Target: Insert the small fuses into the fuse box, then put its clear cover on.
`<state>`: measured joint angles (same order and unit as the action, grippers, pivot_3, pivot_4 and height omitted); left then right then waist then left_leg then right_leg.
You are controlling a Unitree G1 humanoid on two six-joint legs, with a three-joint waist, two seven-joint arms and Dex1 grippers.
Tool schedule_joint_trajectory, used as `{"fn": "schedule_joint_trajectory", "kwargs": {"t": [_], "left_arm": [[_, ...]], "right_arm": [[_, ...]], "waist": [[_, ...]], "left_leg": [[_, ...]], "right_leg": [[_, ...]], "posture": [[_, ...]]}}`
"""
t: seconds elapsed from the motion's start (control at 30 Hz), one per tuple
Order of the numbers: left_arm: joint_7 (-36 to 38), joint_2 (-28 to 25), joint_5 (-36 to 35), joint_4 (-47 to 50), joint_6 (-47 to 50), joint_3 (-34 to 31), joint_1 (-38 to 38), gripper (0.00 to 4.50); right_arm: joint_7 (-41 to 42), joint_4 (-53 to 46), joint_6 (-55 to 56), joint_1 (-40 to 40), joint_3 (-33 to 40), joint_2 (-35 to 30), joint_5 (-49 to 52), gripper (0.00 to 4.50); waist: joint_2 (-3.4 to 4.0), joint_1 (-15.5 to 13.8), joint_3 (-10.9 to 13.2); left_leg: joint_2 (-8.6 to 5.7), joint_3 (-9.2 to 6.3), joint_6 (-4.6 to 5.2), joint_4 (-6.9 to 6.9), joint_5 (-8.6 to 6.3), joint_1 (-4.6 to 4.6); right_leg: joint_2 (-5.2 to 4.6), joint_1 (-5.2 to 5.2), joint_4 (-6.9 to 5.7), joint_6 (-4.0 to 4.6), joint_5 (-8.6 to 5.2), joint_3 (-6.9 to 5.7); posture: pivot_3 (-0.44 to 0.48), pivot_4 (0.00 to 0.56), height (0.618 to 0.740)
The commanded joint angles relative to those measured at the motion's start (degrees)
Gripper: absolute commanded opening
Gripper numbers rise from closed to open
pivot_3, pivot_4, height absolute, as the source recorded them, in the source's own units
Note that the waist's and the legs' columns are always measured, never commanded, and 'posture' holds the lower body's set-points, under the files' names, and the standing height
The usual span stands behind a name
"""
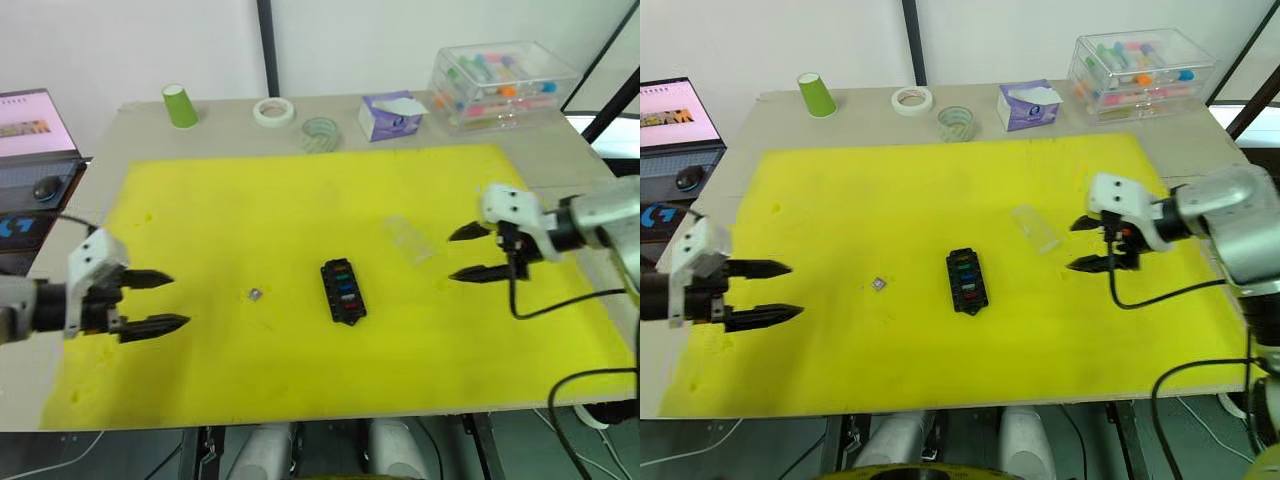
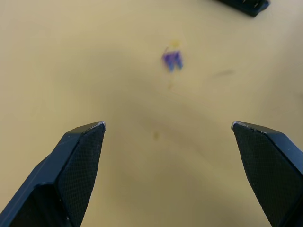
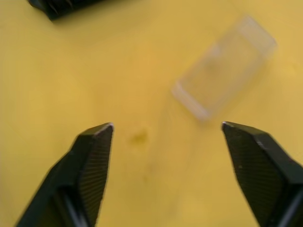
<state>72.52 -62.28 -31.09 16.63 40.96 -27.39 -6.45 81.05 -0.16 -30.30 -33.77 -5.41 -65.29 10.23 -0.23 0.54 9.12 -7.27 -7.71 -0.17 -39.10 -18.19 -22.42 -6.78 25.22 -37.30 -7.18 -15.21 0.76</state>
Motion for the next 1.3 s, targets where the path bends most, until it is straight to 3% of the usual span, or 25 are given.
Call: {"fn": "schedule_joint_trajectory", "kwargs": {"t": [0.03, 0.3, 0.57, 0.73, 1.0, 1.3], "left_arm": [[1.2, -1.1, 1.1, -0.3, -2.7, -4.7, -2.6, 4.5], [-0.1, -1.0, 1.8, -2.1, -5.2, -1.9, -0.7, 4.5], [-1.2, 1.5, -1.4, 0.4, -3.4, 7.0, 6.8, 4.5], [-2.3, 5.0, -7.5, 0.3, 4.4, 13.4, 13.2, 4.5], [-5.8, 12.7, -17.0, -10.2, 21.0, 17.5, 23.5, 4.5], [-8.4, 17.6, -16.7, -22.7, 29.5, 21.1, 28.3, 4.5]], "right_arm": [[-0.9, 1.7, 1.9, 1.6, 4.0, -2.7, 0.2, 4.48], [-2.3, 2.1, 2.4, 2.4, 4.2, -3.3, 0.1, 4.48], [-4.2, -8.1, -7.5, -6.8, 1.3, 4.5, 6.0, 4.48], [-5.5, -15.0, -16.7, -14.4, -2.3, 12.3, 12.1, 4.48], [-7.6, -20.3, -18.3, -18.0, -12.3, 20.9, 12.5, 4.48], [-10.5, -19.4, -15.9, -18.9, -16.7, 25.6, 10.1, 4.48]], "waist": [[0.0, 0.0, 0.0], [0.05, 0.1, 0.0], [0.13, 0.3, 0.1], [0.12, 0.1, 0.1], [0.04, 0.2, 0.0], [0.0, 0.4, 0.0]], "left_leg": [[0.0, 0.0, 0.0, 0.0, 0.0, 0.0], [0.04, 0.02, 0.0, 0.03, -0.01, 0.0], [0.06, 0.04, -0.01, 0.05, -0.01, 0.0], [0.06, 0.02, 0.0, 0.05, -0.01, 0.0], [0.03, -0.04, -0.01, -0.04, 0.0, -0.01], [0.0, -0.05, -0.01, -0.07, 0.0, -0.01]], "right_leg": [[0.0, -0.01, 0.0, 0.0, 0.0, 0.0], [0.01, 0.02, 0.01, 0.0, 0.0, 0.01], [0.03, 0.04, 0.01, 0.0, 0.0, 0.02], [0.02, 0.04, 0.01, 0.0, 0.0, 0.02], [0.04, 0.02, -0.04, -0.01, 0.0, -0.02], [0.04, 0.07, -0.09, -0.01, 0.01, -0.04]], "posture": [[0.0, 0.15, 0.74], [0.0, 0.15, 0.74], [0.0, 0.15, 0.74], [0.0, 0.15, 0.74], [0.0, 0.15, 0.74], [0.0, 0.15, 0.74]]}}
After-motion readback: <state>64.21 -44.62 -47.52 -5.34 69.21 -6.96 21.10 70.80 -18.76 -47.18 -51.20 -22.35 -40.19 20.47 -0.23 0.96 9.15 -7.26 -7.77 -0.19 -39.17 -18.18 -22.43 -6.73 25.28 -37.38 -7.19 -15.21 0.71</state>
